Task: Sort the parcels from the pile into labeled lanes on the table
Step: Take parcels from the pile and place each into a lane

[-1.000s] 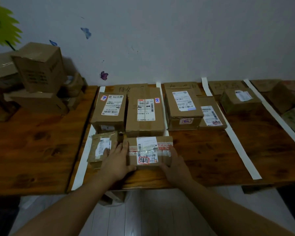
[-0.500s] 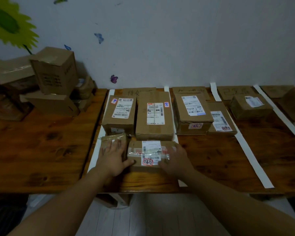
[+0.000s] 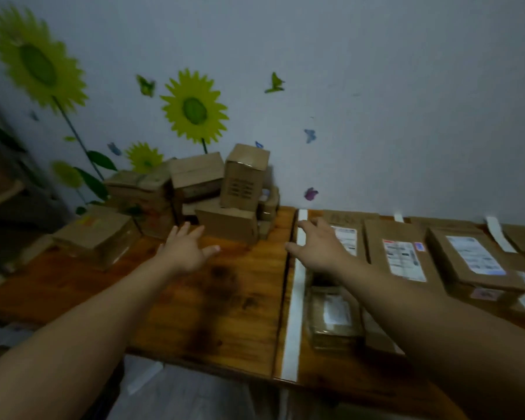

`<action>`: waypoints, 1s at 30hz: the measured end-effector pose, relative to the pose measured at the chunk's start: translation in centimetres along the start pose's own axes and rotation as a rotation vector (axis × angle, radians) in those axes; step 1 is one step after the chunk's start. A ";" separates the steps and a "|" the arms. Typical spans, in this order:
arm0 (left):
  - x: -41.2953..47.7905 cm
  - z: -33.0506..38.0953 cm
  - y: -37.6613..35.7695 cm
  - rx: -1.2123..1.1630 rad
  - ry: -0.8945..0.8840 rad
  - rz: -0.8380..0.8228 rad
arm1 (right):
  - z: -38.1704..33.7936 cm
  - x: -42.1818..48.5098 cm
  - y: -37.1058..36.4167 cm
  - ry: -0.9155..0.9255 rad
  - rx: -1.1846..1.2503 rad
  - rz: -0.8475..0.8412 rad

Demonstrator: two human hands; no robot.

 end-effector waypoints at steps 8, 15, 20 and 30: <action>5.5 -6.4 9.5 -0.111 -0.079 0.055 | -11.5 5.6 0.8 0.005 0.050 0.016; 12.1 -3.9 11.9 -0.201 -0.196 0.002 | -14.1 13.9 3.0 -0.013 0.028 0.079; 18.0 0.4 11.9 -0.293 -0.233 -0.049 | -13.4 21.1 3.5 -0.052 0.049 0.094; 25.4 6.7 5.5 -0.704 -0.138 -0.423 | -9.7 26.8 -1.0 -0.384 0.502 0.001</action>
Point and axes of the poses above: each hand's wrist, its own x-axis towards the middle knuckle, its own y-axis out of the back of the hand, z = x × y, the point moved 5 cm from there along x, towards the middle knuckle, and after that the axes turned 6 degrees about -x, right-handed, at the moved point
